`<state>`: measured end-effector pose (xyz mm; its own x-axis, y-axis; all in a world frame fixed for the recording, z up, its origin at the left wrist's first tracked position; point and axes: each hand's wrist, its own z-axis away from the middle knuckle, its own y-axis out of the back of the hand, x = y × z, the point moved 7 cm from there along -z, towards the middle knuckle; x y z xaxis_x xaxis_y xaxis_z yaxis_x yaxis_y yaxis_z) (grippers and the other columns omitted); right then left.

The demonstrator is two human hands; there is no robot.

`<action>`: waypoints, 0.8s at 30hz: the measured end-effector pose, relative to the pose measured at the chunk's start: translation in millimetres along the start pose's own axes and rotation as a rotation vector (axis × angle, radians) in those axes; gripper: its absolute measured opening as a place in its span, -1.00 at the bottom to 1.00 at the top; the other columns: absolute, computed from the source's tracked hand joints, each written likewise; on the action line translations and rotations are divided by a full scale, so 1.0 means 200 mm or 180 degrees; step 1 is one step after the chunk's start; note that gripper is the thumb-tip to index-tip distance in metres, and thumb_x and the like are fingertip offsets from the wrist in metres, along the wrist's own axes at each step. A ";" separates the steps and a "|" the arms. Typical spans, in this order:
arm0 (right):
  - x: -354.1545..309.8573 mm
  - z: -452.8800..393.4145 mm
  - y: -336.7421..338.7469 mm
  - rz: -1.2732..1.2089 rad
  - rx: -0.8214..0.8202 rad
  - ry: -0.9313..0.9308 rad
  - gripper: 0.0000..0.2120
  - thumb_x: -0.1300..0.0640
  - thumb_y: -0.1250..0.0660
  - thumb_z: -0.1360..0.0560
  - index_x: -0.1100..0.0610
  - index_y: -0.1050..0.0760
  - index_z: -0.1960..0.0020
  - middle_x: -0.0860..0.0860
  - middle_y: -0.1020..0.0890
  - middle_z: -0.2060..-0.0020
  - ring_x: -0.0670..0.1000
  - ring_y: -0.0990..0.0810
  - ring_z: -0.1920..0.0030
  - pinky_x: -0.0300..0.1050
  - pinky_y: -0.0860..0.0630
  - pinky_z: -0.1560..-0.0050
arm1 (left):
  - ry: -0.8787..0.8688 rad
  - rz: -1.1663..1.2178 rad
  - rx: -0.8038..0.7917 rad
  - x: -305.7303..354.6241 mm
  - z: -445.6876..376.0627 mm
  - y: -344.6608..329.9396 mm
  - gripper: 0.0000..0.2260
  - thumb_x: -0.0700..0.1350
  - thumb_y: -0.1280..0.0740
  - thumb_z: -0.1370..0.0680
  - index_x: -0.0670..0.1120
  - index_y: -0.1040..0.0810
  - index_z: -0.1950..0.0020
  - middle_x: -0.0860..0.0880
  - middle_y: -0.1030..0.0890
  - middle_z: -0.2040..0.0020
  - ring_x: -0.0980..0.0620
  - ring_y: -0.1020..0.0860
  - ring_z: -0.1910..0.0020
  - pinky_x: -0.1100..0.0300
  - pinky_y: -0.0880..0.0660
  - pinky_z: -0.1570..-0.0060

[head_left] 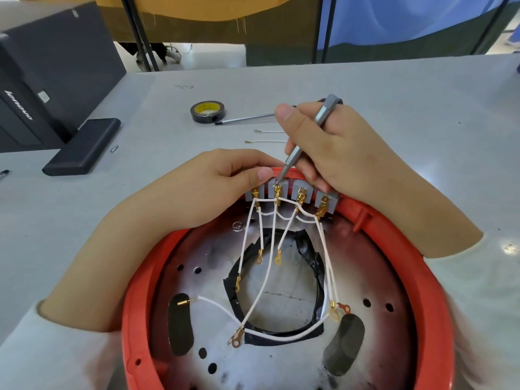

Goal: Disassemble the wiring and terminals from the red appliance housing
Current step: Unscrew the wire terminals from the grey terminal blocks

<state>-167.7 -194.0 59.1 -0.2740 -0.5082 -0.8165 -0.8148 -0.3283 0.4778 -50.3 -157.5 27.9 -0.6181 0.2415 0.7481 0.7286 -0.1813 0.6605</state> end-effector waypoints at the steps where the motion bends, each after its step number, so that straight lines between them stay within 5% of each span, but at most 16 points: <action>1: 0.00 0.00 0.00 0.0043 0.0017 0.0037 -0.53 -0.04 -0.12 -0.63 0.34 -0.42 0.21 -0.04 -0.40 0.64 -0.12 -0.37 0.65 -0.39 -0.31 0.53 | -0.0001 0.0010 -0.0009 0.00 0.00 0.00 -0.79 -0.05 -0.19 -0.61 0.20 -0.56 -0.11 0.29 -0.63 -0.03 0.34 -0.54 -0.06 0.40 -0.38 -0.15; 15: -0.02 0.02 0.01 0.0092 0.0152 0.0193 -0.57 -0.01 -0.13 -0.63 0.23 -0.35 0.30 -0.07 -0.38 0.64 -0.08 -0.41 0.64 -0.22 -0.40 0.50 | 0.0052 0.0007 -0.0011 0.00 0.00 0.00 -0.80 -0.03 -0.20 -0.61 0.20 -0.56 -0.11 0.29 -0.63 -0.01 0.35 -0.55 -0.04 0.33 -0.40 -0.15; 24: 0.00 -0.02 -0.02 0.0250 0.0012 0.0093 -0.61 0.02 -0.15 -0.63 0.12 -0.23 0.34 -0.10 -0.32 0.62 -0.11 -0.35 0.59 -0.30 -0.30 0.47 | -0.0017 -0.0016 -0.0004 0.00 0.00 -0.01 -0.78 -0.05 -0.20 -0.61 0.23 -0.56 -0.12 0.30 -0.62 -0.03 0.35 -0.53 -0.08 0.37 -0.37 -0.18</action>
<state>-161.9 -195.3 58.3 -0.3221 -0.5552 -0.7668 -0.7935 -0.2835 0.5386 -51.1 -157.8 27.2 -0.6201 0.2473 0.7445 0.7252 -0.1813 0.6643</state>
